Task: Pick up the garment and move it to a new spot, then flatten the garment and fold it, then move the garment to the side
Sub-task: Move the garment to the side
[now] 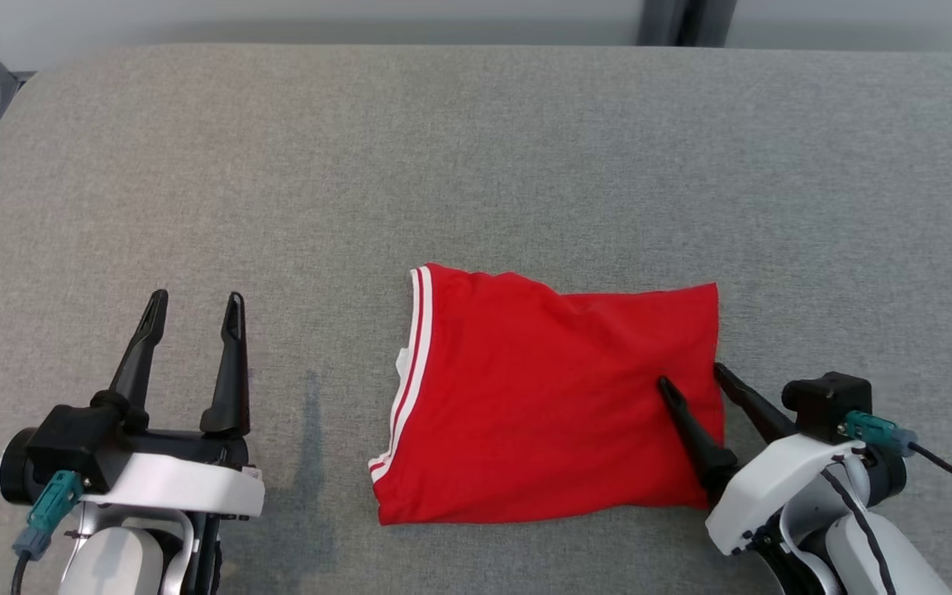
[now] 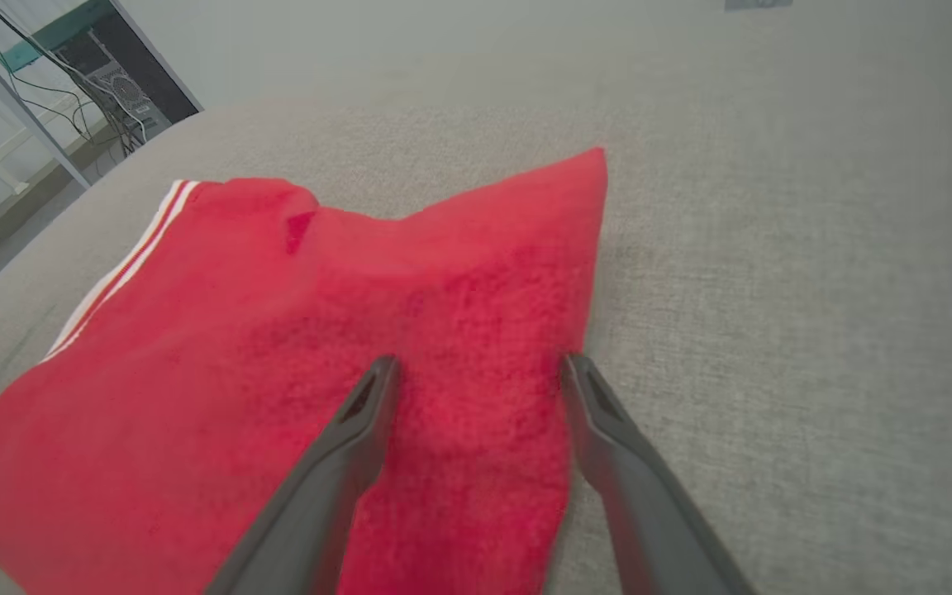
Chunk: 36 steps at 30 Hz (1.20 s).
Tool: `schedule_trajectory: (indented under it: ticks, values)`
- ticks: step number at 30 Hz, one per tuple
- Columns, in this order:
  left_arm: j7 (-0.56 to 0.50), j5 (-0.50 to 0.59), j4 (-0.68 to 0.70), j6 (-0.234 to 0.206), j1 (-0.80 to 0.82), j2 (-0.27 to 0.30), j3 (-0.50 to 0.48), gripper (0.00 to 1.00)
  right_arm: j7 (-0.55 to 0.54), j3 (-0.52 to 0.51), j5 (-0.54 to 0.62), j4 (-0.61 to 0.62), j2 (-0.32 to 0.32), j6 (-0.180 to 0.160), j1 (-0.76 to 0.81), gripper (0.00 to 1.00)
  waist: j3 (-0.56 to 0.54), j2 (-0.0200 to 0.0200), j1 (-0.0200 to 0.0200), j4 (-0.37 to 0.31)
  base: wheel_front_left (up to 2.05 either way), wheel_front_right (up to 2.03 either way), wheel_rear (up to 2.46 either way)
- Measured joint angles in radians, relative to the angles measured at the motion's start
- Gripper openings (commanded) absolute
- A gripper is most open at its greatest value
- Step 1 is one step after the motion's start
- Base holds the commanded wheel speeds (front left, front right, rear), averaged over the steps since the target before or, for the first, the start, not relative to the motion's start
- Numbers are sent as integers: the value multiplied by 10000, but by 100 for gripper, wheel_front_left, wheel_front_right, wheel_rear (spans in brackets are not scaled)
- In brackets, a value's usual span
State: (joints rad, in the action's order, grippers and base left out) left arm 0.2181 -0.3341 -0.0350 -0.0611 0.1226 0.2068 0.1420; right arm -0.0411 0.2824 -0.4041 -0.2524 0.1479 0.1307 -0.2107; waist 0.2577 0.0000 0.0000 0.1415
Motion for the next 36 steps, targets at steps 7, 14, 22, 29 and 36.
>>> schedule_trajectory:
  ticks: [7,14,22,29,36]
  values:
    - [207,-25,-303,73,309,-75,-23,100,79,314,-337,-1475,75,6,-998,100,471,0,0,273,0,0,0]
    - [301,-25,-460,119,489,-105,-19,100,-265,610,-886,-2314,267,15,-1758,0,560,0,0,219,0,0,0]
    - [378,-10,-460,159,504,-102,-33,100,17,1024,-1049,-1956,886,35,-1841,0,545,0,1,-81,0,0,0]
    - [359,84,-88,105,377,163,-121,100,322,617,-529,-713,1910,4,-1038,0,427,0,0,-971,0,0,0]
    - [-56,242,537,56,336,546,-138,100,313,-215,-82,481,2525,4,-576,0,485,0,0,-2282,0,0,0]
